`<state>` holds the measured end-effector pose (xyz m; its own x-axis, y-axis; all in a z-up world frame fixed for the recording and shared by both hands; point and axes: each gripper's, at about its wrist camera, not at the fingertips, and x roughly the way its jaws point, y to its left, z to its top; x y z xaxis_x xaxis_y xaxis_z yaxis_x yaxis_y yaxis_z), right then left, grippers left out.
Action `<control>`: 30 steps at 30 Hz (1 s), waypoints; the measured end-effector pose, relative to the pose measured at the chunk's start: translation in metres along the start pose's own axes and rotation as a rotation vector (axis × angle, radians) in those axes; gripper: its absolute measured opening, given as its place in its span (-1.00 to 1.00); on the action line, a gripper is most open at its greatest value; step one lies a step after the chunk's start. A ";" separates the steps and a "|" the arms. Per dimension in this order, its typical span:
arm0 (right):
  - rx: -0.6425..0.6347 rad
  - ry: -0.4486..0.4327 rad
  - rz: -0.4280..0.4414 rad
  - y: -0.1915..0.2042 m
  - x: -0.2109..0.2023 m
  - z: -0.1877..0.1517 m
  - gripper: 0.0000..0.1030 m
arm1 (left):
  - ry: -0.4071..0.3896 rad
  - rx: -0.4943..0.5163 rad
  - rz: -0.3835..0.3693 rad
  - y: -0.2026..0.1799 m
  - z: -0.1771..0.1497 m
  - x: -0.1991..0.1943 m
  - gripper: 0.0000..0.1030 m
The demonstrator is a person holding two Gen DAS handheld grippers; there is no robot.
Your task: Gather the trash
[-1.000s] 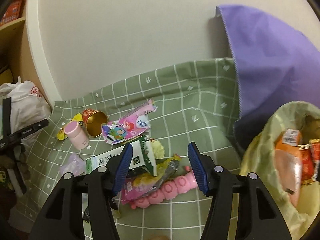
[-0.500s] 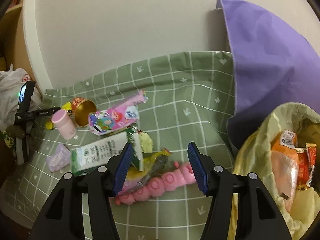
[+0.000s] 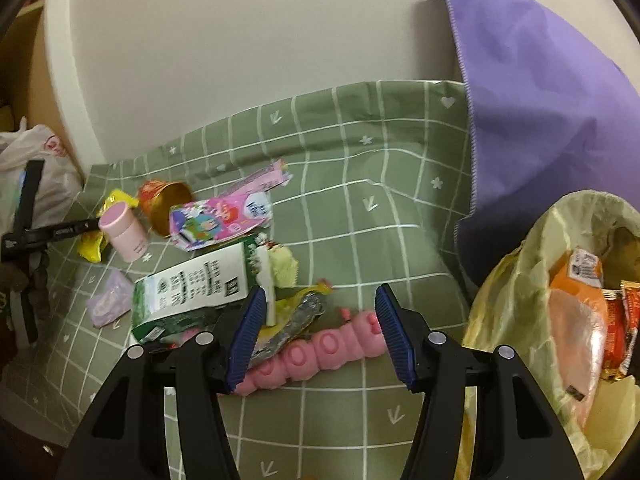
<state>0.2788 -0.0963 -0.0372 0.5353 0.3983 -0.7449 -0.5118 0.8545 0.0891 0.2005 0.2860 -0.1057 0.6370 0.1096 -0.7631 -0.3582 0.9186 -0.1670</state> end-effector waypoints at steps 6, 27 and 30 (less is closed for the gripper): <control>0.002 0.038 0.045 0.009 0.001 -0.020 0.04 | -0.050 -0.053 -0.064 -0.009 -0.014 -0.047 -0.67; -0.003 0.132 0.164 0.025 0.045 -0.017 -0.90 | 0.019 -0.202 -0.003 0.025 -0.054 -0.050 -0.13; 0.016 0.067 0.147 0.017 0.023 -0.008 -0.93 | 0.057 -0.263 -0.015 0.028 -0.057 -0.037 -0.13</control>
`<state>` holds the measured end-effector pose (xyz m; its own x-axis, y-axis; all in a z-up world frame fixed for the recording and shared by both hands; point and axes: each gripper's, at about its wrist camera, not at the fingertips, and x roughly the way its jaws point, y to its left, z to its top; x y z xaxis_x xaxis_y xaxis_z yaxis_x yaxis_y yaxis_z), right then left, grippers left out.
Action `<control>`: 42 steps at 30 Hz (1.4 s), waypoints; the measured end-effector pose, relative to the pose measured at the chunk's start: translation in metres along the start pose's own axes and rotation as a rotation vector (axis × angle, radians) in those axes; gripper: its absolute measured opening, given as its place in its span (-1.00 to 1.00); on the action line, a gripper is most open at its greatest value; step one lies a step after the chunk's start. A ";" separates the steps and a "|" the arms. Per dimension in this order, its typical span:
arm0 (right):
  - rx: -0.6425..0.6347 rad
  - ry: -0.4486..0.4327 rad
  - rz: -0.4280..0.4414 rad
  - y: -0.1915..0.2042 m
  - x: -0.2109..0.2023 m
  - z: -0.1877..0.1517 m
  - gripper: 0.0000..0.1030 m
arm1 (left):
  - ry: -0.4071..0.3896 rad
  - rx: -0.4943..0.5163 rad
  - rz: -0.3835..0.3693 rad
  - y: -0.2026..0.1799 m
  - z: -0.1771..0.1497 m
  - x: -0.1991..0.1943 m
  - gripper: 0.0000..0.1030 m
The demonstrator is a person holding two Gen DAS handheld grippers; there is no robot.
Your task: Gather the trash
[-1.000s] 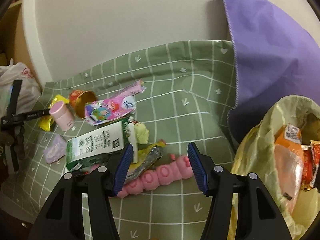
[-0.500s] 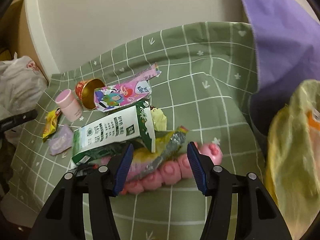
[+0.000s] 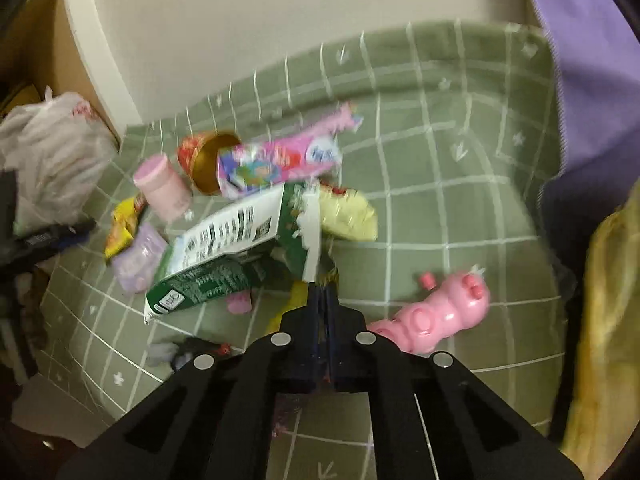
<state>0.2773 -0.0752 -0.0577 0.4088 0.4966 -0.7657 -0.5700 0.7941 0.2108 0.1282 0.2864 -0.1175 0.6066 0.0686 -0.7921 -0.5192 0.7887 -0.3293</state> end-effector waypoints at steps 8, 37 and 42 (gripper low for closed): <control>0.055 -0.114 0.002 -0.017 -0.050 0.016 -0.93 | 0.011 0.031 0.116 -0.018 -0.003 0.032 -0.53; 0.009 0.039 0.005 0.005 -0.002 -0.028 -0.94 | -0.133 0.255 -0.058 -0.062 -0.011 -0.059 -0.65; 0.038 -0.006 0.019 -0.003 -0.024 -0.016 -0.95 | -0.166 0.280 -0.095 -0.078 -0.004 -0.065 -0.65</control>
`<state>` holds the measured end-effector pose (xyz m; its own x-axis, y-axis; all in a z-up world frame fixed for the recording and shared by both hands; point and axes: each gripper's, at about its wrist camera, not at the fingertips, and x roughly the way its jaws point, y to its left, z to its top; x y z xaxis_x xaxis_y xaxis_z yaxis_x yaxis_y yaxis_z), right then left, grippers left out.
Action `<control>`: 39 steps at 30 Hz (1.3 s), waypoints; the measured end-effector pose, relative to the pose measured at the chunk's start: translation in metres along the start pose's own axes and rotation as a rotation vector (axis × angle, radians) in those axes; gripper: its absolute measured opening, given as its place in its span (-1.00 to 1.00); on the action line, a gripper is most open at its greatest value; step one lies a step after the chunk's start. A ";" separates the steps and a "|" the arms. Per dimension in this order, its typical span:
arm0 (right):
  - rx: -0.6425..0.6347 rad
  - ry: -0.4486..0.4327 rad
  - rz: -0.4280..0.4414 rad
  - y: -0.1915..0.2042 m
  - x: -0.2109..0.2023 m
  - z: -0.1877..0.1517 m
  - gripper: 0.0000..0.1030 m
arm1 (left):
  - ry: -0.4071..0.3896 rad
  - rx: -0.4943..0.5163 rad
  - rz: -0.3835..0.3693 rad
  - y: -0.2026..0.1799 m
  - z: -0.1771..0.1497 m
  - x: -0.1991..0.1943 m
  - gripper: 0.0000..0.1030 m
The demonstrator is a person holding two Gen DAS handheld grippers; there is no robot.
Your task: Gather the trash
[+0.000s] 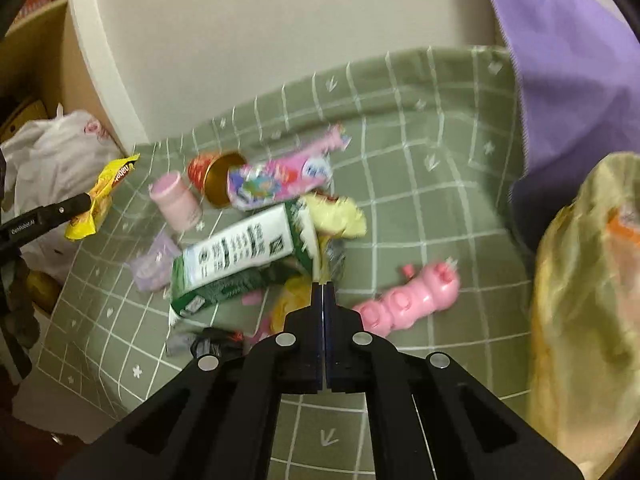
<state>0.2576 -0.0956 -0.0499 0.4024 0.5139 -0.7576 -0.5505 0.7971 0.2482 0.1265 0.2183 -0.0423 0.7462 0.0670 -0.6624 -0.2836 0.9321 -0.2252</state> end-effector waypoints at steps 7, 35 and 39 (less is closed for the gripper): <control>0.088 -0.017 0.068 -0.009 0.000 -0.020 -0.91 | 0.013 0.032 -0.034 -0.012 0.002 0.005 -0.65; -0.114 0.053 0.057 0.055 0.047 0.006 -0.89 | 0.088 -0.070 0.031 0.032 -0.033 -0.003 -0.65; -0.027 0.019 0.101 0.049 0.050 0.012 -0.89 | 0.087 -0.107 0.050 0.048 -0.036 -0.007 -0.65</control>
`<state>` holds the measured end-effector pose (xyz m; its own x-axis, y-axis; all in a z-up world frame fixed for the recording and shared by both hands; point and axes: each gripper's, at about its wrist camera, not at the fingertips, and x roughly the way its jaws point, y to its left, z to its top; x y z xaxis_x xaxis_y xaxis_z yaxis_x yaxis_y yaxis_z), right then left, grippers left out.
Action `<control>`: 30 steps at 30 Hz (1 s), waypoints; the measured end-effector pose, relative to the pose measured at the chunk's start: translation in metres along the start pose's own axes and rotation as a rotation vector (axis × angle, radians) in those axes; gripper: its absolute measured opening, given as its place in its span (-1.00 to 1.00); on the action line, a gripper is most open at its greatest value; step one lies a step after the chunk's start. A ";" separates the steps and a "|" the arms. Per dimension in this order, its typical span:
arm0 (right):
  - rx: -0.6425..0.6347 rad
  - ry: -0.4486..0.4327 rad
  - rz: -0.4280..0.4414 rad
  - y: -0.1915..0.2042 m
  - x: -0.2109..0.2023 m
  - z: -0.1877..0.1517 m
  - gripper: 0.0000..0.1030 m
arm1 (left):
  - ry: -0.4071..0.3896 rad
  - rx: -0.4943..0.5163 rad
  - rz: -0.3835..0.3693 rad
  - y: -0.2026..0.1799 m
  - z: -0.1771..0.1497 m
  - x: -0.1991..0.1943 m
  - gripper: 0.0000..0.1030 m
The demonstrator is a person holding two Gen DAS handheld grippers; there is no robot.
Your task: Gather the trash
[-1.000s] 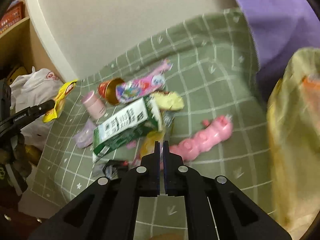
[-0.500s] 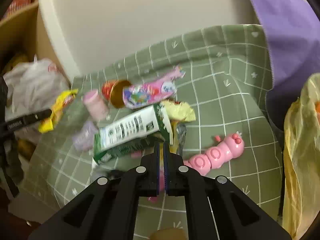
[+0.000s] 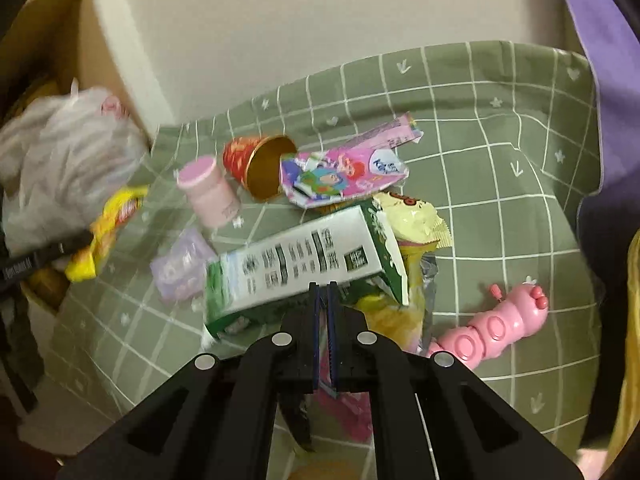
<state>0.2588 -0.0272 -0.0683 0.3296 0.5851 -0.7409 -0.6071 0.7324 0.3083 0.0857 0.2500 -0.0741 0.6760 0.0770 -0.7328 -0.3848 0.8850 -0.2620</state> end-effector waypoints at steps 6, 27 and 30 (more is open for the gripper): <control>-0.042 0.059 -0.005 0.014 0.035 0.007 -0.89 | 0.019 -0.014 0.014 0.009 -0.002 0.001 -0.65; -0.274 0.281 0.074 0.036 0.021 -0.056 -0.89 | 0.061 -0.042 0.023 0.022 -0.010 0.017 -0.63; -0.292 0.301 0.086 0.043 0.027 -0.054 -0.88 | 0.062 -0.037 0.025 0.022 -0.011 0.017 -0.60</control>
<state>0.2023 0.0013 -0.1076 0.0692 0.4801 -0.8745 -0.8164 0.5310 0.2269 0.0817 0.2661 -0.0989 0.6262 0.0693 -0.7766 -0.4250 0.8654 -0.2655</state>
